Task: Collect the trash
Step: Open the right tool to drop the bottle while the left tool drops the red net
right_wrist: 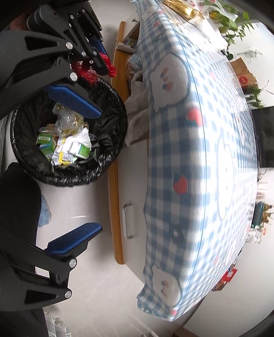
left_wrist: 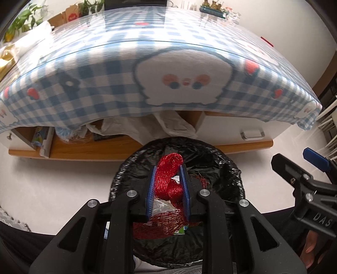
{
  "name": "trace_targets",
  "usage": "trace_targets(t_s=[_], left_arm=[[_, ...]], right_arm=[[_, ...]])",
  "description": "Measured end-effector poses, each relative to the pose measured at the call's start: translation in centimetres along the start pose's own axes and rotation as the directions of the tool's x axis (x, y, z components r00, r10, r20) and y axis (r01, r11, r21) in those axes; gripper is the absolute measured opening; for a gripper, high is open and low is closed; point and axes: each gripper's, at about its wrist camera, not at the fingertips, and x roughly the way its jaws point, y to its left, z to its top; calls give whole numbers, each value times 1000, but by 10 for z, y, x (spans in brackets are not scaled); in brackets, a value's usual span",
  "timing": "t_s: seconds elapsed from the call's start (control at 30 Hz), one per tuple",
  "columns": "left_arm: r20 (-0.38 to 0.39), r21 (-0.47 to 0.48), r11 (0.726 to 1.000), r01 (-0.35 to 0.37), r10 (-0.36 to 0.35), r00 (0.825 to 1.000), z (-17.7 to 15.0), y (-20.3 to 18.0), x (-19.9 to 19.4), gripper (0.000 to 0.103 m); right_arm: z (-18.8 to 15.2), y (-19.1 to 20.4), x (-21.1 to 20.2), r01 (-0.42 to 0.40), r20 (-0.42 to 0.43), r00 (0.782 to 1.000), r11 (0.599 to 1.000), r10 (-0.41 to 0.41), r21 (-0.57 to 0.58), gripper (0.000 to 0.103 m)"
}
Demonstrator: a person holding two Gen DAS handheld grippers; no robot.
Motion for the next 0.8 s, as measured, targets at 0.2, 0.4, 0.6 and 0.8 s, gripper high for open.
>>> trace_targets(t_s=[0.2,0.4,0.6,0.8], left_arm=[[3,23,1000,21,-21,1000,-1,-14,1,21],[11,29,999,29,-29,1000,0,-17,-1,24],[25,23,1000,8,-9,1000,0,-10,-8,44],[46,1,1000,-22,21,999,-3,12,-24,67]], right_arm=[[1,-13,-2,9,2,1000,1000,-9,26,95],[1,-14,-3,11,3,1000,1000,-11,29,95],[3,-6,-2,10,12,1000,1000,-10,8,95],[6,13,-6,-6,30,1000,1000,6,-17,95]])
